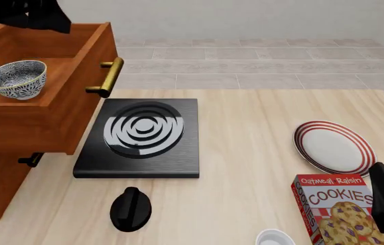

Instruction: Pick the akita bowl in the top layer of the wooden cabinet and place it on the plate.

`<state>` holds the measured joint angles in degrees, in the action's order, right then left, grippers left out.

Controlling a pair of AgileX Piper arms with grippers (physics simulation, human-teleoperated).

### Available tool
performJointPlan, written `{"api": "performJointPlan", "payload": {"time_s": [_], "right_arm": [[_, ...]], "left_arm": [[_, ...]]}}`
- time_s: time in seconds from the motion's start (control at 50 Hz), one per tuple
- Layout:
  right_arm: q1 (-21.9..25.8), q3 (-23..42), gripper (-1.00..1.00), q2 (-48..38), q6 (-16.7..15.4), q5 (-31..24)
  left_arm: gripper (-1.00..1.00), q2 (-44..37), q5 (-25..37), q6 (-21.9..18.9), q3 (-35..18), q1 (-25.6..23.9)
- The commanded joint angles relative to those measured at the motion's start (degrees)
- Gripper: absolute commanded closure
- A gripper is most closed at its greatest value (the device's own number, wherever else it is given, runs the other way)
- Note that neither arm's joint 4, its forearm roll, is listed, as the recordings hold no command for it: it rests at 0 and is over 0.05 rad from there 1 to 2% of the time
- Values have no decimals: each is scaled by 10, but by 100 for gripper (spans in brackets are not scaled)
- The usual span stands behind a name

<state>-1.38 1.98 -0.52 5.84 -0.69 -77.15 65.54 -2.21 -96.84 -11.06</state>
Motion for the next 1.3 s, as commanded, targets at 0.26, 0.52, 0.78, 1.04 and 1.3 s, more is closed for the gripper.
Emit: {"api": "performJointPlan", "payload": {"time_s": [0.26, 0.52, 0.78, 1.04, 1.3], "right_arm": [[0, 1, -100, 2, -1, -1], [1, 1, -100, 3, -3, -2], [2, 0, -100, 1, -4, -2], [2, 0, -100, 0, -3, -1], [2, 0, -100, 3, -2, -4]], "left_arm": [[-100, -39, 37, -48, -58, 77], [-100, -55, 42, -57, -65, 106], [-100, -82, 41, -39, -49, 123], [-100, -95, 36, -41, -37, 124], [-100, -103, 20, -49, -11, 139]]}}
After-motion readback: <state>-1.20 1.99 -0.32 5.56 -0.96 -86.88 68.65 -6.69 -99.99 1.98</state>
